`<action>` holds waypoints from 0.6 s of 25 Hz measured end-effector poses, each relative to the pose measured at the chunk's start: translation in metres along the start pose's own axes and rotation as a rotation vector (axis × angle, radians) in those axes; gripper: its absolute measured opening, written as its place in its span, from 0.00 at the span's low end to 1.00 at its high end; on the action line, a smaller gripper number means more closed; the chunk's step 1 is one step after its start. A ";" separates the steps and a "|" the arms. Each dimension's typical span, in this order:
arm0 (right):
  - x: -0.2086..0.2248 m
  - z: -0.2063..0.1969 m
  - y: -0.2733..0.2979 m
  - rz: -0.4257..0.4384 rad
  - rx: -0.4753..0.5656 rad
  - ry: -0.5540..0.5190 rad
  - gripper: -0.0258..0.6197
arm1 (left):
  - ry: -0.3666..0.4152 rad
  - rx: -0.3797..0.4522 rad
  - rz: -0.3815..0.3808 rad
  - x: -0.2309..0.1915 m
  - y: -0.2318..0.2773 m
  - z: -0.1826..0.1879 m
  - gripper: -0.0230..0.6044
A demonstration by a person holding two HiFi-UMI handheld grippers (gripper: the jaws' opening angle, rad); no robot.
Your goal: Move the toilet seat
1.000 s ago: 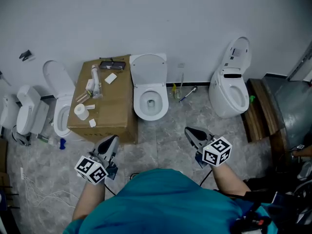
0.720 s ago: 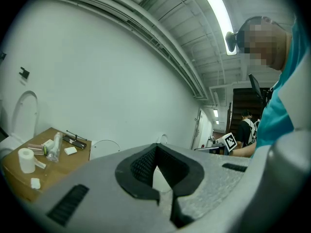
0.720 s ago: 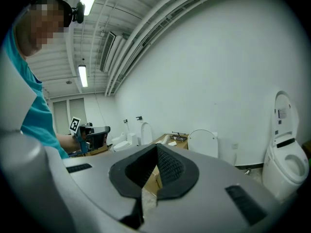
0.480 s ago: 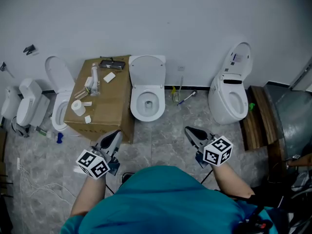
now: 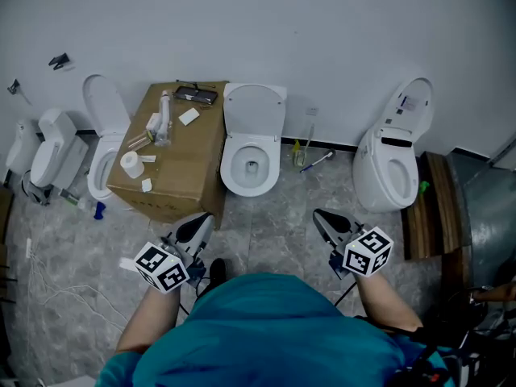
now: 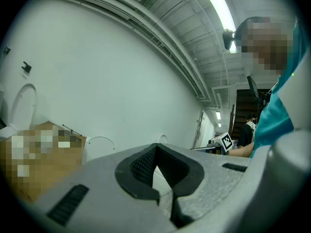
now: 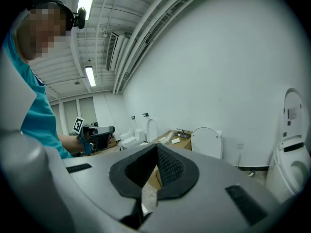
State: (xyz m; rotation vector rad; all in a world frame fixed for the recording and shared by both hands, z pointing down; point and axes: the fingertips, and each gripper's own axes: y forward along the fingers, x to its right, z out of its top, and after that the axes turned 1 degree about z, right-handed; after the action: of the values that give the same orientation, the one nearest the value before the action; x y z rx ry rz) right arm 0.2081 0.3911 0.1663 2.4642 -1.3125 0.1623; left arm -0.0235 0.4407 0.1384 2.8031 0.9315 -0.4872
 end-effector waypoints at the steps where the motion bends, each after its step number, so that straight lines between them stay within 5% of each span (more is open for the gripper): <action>1: 0.001 0.000 0.007 0.000 -0.003 0.002 0.02 | -0.004 -0.004 -0.001 -0.008 0.002 0.000 0.01; 8: 0.009 0.013 0.089 -0.017 0.003 0.007 0.02 | -0.023 -0.027 -0.064 -0.093 0.030 0.014 0.01; 15: 0.034 0.045 0.178 -0.125 0.052 0.037 0.02 | -0.016 -0.103 -0.165 -0.191 0.065 0.048 0.01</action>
State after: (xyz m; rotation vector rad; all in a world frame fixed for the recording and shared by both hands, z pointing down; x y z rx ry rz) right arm 0.0785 0.2573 0.1762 2.5653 -1.1493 0.2126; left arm -0.1406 0.2709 0.1629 2.6398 1.1552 -0.4677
